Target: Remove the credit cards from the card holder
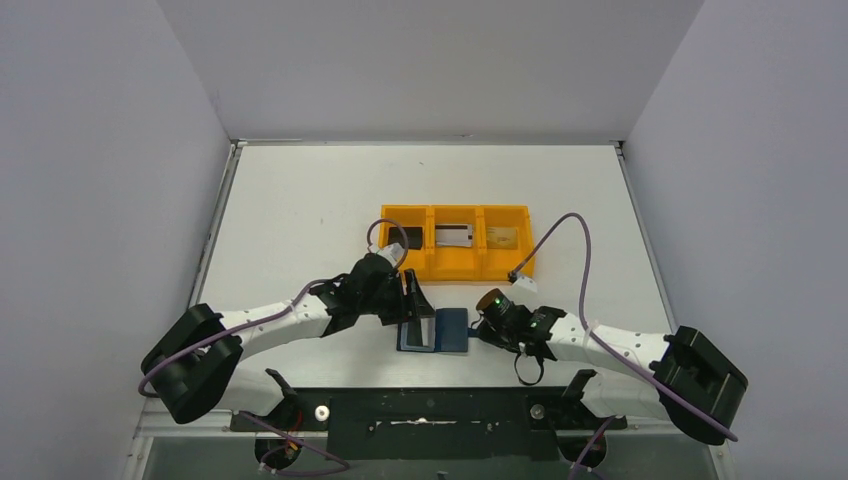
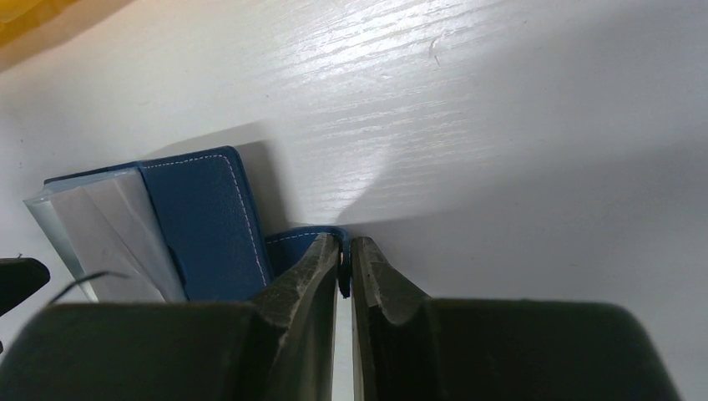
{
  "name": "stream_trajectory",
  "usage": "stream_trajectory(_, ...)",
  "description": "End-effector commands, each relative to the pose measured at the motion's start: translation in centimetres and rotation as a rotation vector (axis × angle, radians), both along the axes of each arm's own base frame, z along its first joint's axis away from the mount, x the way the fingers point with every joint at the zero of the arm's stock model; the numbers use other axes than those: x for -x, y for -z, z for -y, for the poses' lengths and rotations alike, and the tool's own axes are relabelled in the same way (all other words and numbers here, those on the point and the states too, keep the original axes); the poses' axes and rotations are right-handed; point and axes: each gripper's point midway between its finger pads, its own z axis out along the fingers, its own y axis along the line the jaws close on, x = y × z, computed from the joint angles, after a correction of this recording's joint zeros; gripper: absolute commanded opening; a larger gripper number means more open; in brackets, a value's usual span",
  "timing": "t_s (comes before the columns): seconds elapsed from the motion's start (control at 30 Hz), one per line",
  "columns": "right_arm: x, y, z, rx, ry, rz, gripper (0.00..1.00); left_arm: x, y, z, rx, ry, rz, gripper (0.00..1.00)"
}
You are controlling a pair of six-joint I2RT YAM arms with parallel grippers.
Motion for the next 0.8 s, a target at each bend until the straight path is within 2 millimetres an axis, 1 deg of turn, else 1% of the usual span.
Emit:
stream_trajectory(0.0, -0.5, -0.4, 0.0, -0.028, 0.031, 0.026, 0.1, -0.6, -1.3, 0.9, 0.032, 0.003, 0.04, 0.58)
stream_trajectory(0.07, -0.4, -0.3, 0.0, -0.032, 0.034, 0.025, 0.1, -0.3, -0.9, 1.3, 0.046, 0.025, 0.029, 0.58)
stream_trajectory(0.13, -0.6, -0.4, -0.2, -0.043, 0.039, 0.03, 0.12, 0.3, -0.4, 2.2, 0.076, 0.075, -0.003, 0.57)
stream_trajectory(0.17, -0.6, -0.5, -0.3, -0.05, 0.038, 0.032, 0.13, 0.4, -0.4, 2.8, 0.095, 0.098, -0.01, 0.54)
stream_trajectory(0.2, -0.7, -0.7, -0.5, -0.06, 0.036, 0.037, 0.13, 0.9, -0.5, 3.6, 0.12, 0.131, -0.014, 0.5)
stream_trajectory(0.23, -0.8, -0.8, -0.7, -0.07, 0.036, 0.042, 0.14, 1.1, -0.8, 4.3, 0.144, 0.153, -0.01, 0.48)
stream_trajectory(0.33, -1.0, -1.7, -1.4, -0.116, 0.025, 0.06, 0.17, 1.5, -1.7, 5.7, 0.185, 0.189, 0.014, 0.44)
stream_trajectory(0.4, -1.2, -2.6, -1.8, -0.155, 0.022, 0.081, 0.21, 1.1, -2.8, 6.4, 0.204, 0.198, 0.041, 0.42)
stream_trajectory(0.5, -1.4, -4.2, -2.4, -0.208, 0.014, 0.117, 0.32, 0.9, -3.2, 6.6, 0.21, 0.201, 0.054, 0.42)
stream_trajectory(0.57, -1.7, -5.3, -2.7, -0.241, 0.008, 0.143, 0.42, 1.0, -3.0, 6.7, 0.21, 0.205, 0.048, 0.41)
stream_trajectory(0.6, -1.8, -5.8, -2.7, -0.251, 0.008, 0.152, 0.45, 1.1, -3.0, 6.7, 0.211, 0.207, 0.046, 0.4)
stream_trajectory(0.67, -1.9, -6.7, -2.7, -0.263, 0.01, 0.169, 0.48, 1.2, -2.7, 6.8, 0.212, 0.216, 0.038, 0.38)
stream_trajectory(0.77, -2.1, -7.6, -2.6, -0.269, 0.015, 0.185, 0.48, 1.5, -1.8, 6.7, 0.204, 0.224, 0.016, 0.36)
